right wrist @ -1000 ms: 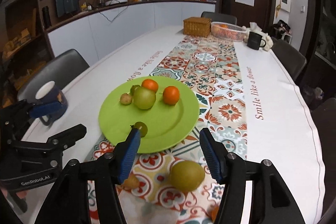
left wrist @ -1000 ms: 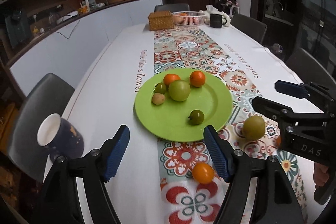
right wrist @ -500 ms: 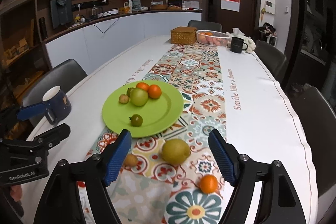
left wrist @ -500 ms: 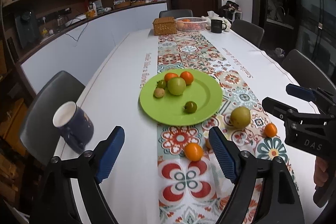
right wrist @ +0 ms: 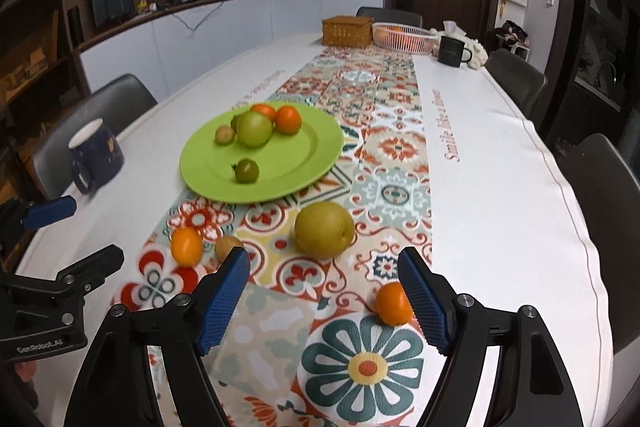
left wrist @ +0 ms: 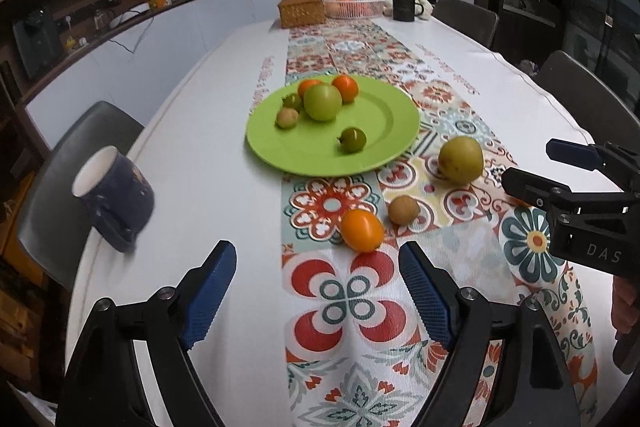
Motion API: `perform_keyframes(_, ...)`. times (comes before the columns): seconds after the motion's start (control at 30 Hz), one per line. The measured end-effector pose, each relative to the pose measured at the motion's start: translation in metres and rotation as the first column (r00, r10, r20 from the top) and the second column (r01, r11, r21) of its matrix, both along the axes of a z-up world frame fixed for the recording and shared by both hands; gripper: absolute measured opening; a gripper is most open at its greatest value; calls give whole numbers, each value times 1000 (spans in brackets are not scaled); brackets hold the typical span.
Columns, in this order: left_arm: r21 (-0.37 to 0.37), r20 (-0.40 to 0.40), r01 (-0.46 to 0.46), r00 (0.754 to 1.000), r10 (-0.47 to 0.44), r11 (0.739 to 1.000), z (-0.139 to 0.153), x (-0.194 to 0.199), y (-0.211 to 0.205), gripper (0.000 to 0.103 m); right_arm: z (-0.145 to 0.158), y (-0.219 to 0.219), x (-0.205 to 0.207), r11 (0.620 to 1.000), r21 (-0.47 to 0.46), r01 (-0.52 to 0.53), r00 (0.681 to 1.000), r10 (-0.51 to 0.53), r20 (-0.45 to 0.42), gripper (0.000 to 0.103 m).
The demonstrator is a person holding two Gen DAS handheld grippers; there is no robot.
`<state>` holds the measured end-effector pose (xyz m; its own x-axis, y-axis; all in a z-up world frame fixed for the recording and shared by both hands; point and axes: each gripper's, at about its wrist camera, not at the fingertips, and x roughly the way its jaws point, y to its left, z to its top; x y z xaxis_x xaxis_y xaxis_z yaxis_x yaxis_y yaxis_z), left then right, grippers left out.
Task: Organize fruits
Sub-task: 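Move the left tool toward an orange while the right tool approaches the brown pear, then grasp the orange with the left tool while the right tool grasps the brown pear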
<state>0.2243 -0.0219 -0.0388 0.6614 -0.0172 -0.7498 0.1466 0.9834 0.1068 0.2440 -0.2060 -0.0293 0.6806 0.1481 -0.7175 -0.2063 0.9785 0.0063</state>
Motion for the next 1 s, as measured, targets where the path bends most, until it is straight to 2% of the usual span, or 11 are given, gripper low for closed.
perform_keyframes(0.3, -5, -47, 46, 998, -46, 999, -25, 19, -7, 83, -25, -2, 21, 1000, -8, 5, 998, -5, -61, 77)
perform_keyframes(0.47, 0, -68, 63, 996, -63, 998, -33, 32, -14, 75, -37, -4, 38, 1000, 21, 10, 994, -7, -105, 76)
perform_keyframes(0.6, -8, -85, 69, 994, -69, 998, -39, 40, -18, 70, -43, -1, 50, 1000, 20, 1, 993, 1, -117, 71)
perform_keyframes(0.87, -77, -122, 64, 990, -73, 995, -44, 52, -16, 48, -53, 9, 67, 1000, 15, -25, 989, 27, -147, 65)
perform_keyframes(1.0, -96, -131, 70, 988, -82, 993, -45, 55, -16, 36, -59, 11, 71, 999, 18, -30, 986, 33, -162, 54)
